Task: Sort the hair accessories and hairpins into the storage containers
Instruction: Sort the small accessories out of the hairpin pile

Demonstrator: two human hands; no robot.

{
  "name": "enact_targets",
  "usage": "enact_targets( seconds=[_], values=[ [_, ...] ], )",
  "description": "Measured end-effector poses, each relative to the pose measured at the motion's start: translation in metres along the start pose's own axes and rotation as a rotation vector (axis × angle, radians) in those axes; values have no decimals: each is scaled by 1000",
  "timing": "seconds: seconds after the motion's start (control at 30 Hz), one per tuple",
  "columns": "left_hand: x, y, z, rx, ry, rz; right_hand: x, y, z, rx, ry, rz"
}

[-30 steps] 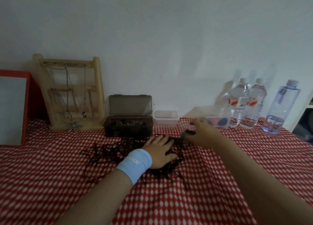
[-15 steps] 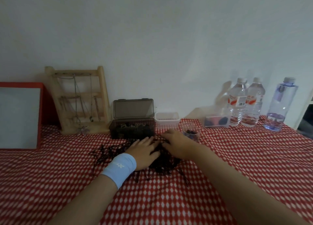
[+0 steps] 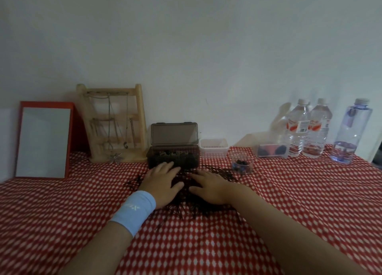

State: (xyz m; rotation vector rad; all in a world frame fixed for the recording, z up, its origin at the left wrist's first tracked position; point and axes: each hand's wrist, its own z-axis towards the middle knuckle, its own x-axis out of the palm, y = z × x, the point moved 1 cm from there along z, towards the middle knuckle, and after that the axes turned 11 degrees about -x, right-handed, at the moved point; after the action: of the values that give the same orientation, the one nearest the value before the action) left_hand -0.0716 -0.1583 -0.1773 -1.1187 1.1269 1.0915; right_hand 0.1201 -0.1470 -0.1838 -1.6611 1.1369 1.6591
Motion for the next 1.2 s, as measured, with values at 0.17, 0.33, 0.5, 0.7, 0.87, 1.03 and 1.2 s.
enact_targets(
  seconds=[0.17, 0.33, 0.5, 0.7, 0.87, 1.03, 1.2],
  values=[
    [14, 7, 0, -111, 214, 19, 0, -13, 0, 181, -114, -48],
    [16, -7, -7, -62, 217, 29, 4, -4, -4, 209, 27, -11],
    [12, 1, -11, -126, 141, 47, -7, 6, -7, 175, 37, 23],
    [16, 34, -17, -292, 184, 48, 4, 34, 7, 117, 80, -10],
    [18, 25, -18, -190, 148, -13, 1, 42, 13, 70, 76, -6],
    [6, 0, -12, -120, 26, -92, -1, 13, 0, 222, -40, -18],
    [-16, -45, 9, 77, -23, -297, -27, -8, -23, 45, -189, 13]
  ],
)
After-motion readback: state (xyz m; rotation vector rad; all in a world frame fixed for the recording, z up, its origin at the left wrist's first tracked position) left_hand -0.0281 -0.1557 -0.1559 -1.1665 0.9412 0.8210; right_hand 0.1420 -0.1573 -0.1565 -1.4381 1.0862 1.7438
